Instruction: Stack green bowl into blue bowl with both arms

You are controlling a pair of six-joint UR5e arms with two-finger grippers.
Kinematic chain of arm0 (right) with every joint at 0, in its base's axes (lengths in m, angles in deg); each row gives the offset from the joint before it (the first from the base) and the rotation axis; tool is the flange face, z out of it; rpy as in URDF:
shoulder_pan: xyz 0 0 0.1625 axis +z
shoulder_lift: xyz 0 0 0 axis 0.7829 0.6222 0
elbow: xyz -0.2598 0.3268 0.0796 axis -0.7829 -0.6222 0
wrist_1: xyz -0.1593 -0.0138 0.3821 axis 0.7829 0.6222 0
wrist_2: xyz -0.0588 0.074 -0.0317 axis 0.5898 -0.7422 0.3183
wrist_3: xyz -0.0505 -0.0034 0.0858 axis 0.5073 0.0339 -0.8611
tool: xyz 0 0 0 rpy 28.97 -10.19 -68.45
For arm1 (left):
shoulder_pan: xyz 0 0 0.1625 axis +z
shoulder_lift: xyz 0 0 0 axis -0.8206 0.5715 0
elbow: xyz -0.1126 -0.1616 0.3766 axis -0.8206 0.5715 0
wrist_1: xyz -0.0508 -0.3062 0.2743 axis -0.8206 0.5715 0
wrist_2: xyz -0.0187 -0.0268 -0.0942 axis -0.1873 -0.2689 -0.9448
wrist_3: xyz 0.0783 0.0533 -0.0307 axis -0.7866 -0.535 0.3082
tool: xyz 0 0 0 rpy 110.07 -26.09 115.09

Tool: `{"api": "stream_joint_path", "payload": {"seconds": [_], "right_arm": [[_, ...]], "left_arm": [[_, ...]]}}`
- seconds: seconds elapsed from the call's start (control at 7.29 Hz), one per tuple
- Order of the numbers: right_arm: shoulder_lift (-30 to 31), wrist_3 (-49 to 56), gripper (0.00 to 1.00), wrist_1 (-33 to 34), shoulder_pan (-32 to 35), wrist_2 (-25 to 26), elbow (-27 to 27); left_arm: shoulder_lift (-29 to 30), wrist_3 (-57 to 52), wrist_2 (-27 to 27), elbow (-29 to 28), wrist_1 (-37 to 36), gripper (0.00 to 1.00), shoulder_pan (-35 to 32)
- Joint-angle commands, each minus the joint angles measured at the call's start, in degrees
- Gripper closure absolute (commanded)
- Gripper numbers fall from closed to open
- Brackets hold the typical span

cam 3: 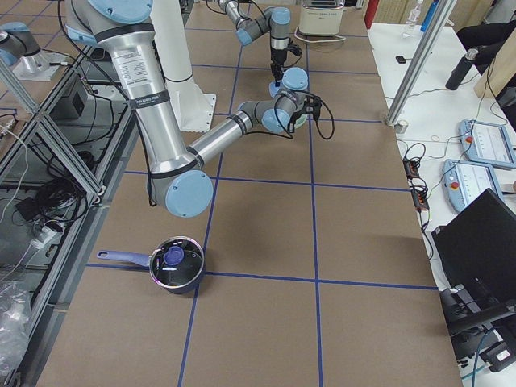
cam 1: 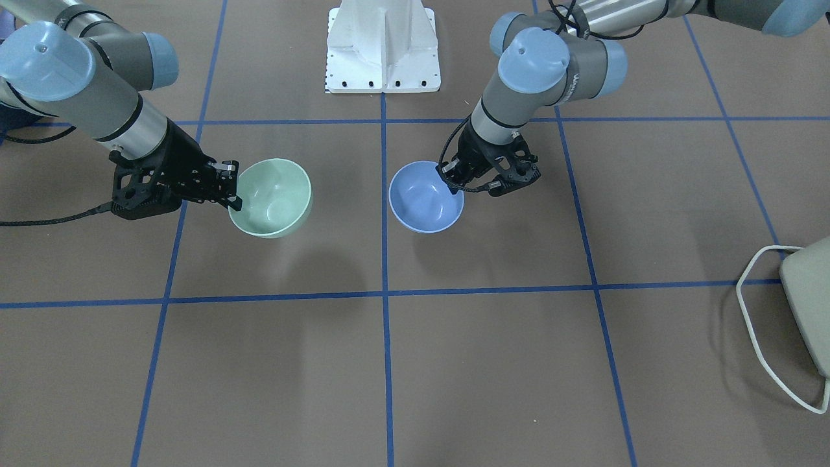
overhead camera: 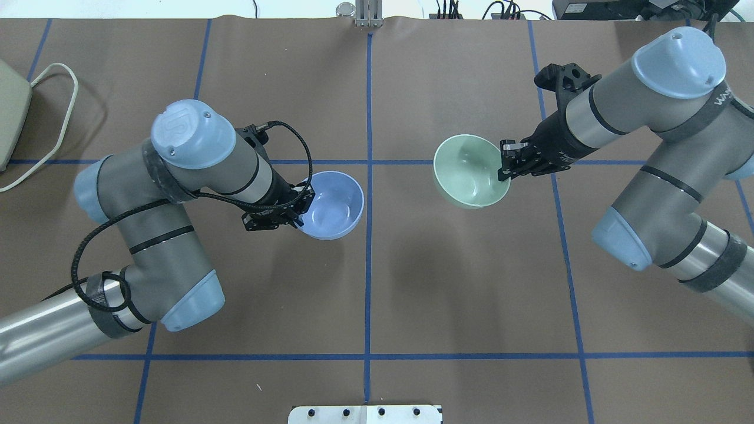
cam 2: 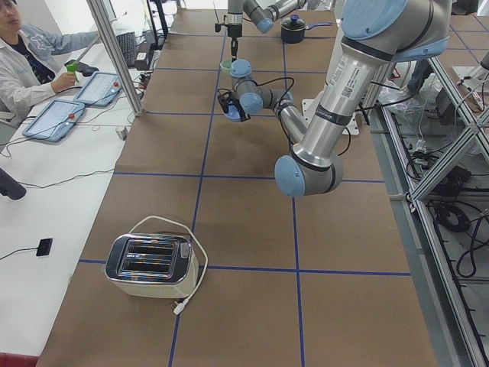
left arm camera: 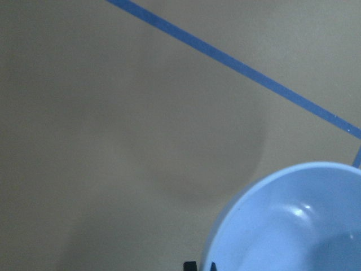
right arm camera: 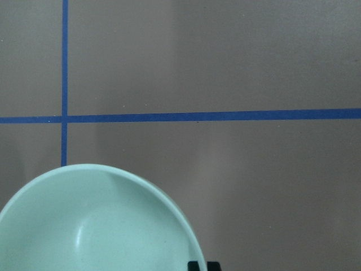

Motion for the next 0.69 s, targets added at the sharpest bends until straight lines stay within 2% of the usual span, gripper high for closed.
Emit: {"api": "stream_joint_path", "payload": {"seconds": [0.0,0.14,0.27,0.55], "right_arm": [[-4.07,-0.51,0.86,7.35,-1.05,1.54,1.27],[-4.43,-0.68,0.86,7.82,-1.66,1.99,1.27],[-5.04,-1.29,0.86,8.08,-2.02,1.99,1.18],[-5.66,-2.35,0.86,8.08,-3.51,2.08,0.92]], "left_arm": [[2.04,0.21,1.21,-2.13,0.36,1.00,0.94],[4.22,0.12,2.26,-4.48,0.45,1.00,1.29],[5.55,0.03,5.49,-6.33,1.15,1.00,2.69],[5.82,-0.49,5.87,-7.83,2.29,1.00,2.97]]}}
